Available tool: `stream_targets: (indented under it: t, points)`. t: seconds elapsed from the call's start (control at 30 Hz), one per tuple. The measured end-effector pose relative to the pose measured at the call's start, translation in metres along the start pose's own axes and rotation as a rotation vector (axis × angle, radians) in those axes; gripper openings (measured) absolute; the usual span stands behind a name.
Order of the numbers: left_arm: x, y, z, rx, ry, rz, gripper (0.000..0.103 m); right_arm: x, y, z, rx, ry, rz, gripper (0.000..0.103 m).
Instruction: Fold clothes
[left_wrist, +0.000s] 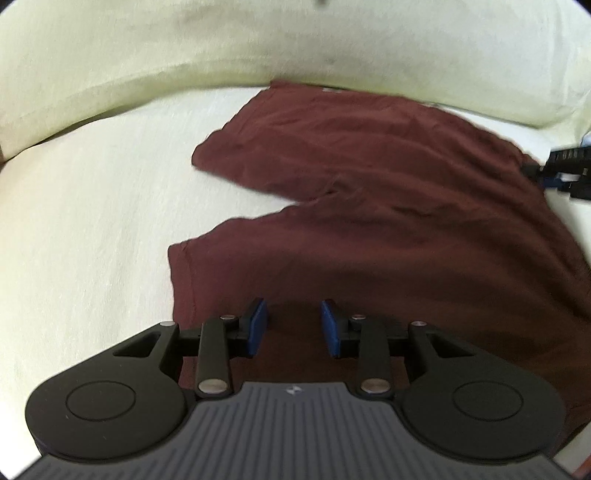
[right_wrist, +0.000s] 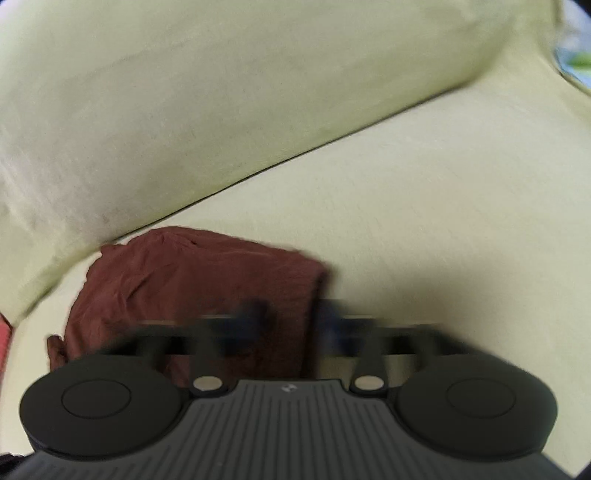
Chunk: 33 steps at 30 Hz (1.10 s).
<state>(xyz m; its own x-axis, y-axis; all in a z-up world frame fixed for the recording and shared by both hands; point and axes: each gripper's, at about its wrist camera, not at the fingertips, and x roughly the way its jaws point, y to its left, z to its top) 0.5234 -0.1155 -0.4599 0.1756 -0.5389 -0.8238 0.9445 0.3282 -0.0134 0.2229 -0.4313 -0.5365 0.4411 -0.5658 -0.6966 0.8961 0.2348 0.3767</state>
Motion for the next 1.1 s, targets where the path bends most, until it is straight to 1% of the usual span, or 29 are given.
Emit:
stream_targets:
  t: [0.07,0.13,0.23,0.27,0.3,0.33,0.37,0.4,0.43,0.47,0.53,0.57,0.63,0.7,0.77,0.83,0.9,0.97,1.1]
  points:
    - [0.004,0.001,0.001,0.012,-0.01,0.004,0.042,0.0,-0.004,0.008,0.005,-0.037,-0.026,0.02]
    - [0.007,0.001,0.002,0.02,-0.019,0.013,0.045,0.001,-0.016,0.019,0.041,-0.078,-0.045,0.02]
    - [0.006,0.002,0.0,0.036,-0.027,0.023,0.048,0.011,-0.026,0.023,0.056,-0.043,-0.084,0.019]
    - [0.004,0.002,0.0,0.044,-0.034,0.031,0.048,0.01,-0.026,0.022,0.056,-0.046,-0.085,0.025]
    - [0.0,0.003,0.0,0.054,-0.045,0.044,0.048,0.007,-0.024,0.022,0.046,-0.048,-0.102,0.041]
    - [-0.005,0.004,0.0,0.062,-0.061,0.054,0.048,0.0,-0.019,0.021,0.023,-0.062,-0.141,0.052]
    - [-0.009,0.006,0.001,0.064,-0.076,0.059,0.048,-0.008,-0.014,0.021,-0.005,-0.084,-0.187,0.067]
    - [-0.011,0.008,0.004,0.059,-0.088,0.057,0.048,-0.022,-0.008,0.017,-0.041,-0.112,-0.19,0.068]
    - [-0.013,0.01,0.006,0.054,-0.095,0.054,0.048,-0.041,-0.002,0.012,-0.083,-0.144,-0.167,0.067]
    - [-0.013,0.012,0.009,0.054,-0.103,0.061,0.048,-0.057,0.001,0.002,-0.102,-0.147,-0.127,0.068]
    - [-0.012,0.016,0.015,0.056,-0.115,0.082,0.048,-0.083,0.003,-0.02,-0.115,-0.115,-0.027,0.071]
    - [-0.012,0.021,0.016,0.044,-0.112,0.092,0.048,-0.095,0.001,-0.034,-0.106,-0.095,0.003,0.075]
    - [-0.013,0.031,0.013,0.014,-0.098,0.112,0.048,-0.11,-0.006,-0.06,-0.072,-0.058,0.013,0.076]
    - [-0.017,0.042,0.002,-0.027,-0.071,0.125,0.048,-0.128,-0.02,-0.096,-0.017,-0.009,0.007,0.078]
    - [-0.027,0.049,-0.014,-0.065,-0.054,0.117,0.048,-0.142,-0.03,-0.122,0.053,0.002,0.021,0.078]
    - [-0.039,0.05,-0.033,-0.094,-0.036,0.098,0.048,-0.154,-0.039,-0.146,0.128,0.005,0.04,0.079]
    - [-0.052,0.049,-0.053,-0.139,-0.002,0.062,0.047,-0.164,-0.045,-0.165,0.194,0.001,0.058,0.081]
    - [-0.061,0.046,-0.067,-0.18,0.023,0.01,0.047,-0.166,-0.048,-0.176,0.247,-0.02,0.093,0.081]
    - [-0.076,0.03,-0.083,-0.21,0.039,-0.081,0.047,-0.162,-0.046,-0.179,0.263,-0.073,0.105,0.08]
